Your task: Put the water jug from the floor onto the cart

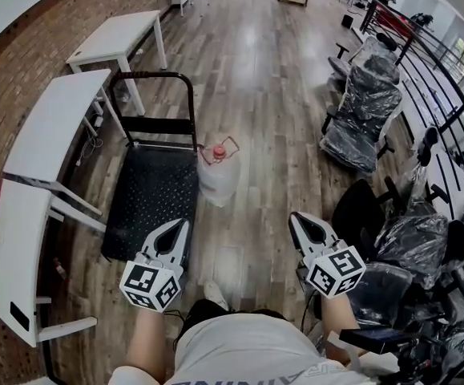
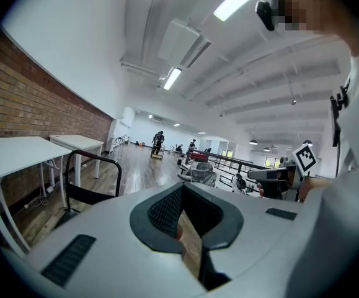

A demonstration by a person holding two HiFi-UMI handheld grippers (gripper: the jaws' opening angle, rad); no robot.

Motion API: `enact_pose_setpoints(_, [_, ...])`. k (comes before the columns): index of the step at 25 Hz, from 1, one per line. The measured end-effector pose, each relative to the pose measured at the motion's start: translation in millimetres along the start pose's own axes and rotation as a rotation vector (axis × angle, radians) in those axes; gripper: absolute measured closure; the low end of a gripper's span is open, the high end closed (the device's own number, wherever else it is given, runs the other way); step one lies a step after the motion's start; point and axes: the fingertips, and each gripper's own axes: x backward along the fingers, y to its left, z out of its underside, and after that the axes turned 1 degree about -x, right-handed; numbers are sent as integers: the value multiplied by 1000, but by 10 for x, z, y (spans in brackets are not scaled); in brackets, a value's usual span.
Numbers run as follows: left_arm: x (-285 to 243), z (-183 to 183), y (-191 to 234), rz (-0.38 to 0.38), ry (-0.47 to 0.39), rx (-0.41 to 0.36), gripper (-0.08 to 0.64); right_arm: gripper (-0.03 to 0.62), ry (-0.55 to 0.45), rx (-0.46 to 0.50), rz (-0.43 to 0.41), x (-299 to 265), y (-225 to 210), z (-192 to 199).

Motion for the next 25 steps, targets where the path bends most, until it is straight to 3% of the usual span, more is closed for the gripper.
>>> enact_pose_setpoints(13, [-252,-113,860,-9,18,-6,560,591,32,41,-14,-952,101,-178])
enact_pose_setpoints(25, [-896,-364,1282,-133,21,-27,560,591,14,11,-150,-2005,-405,-385])
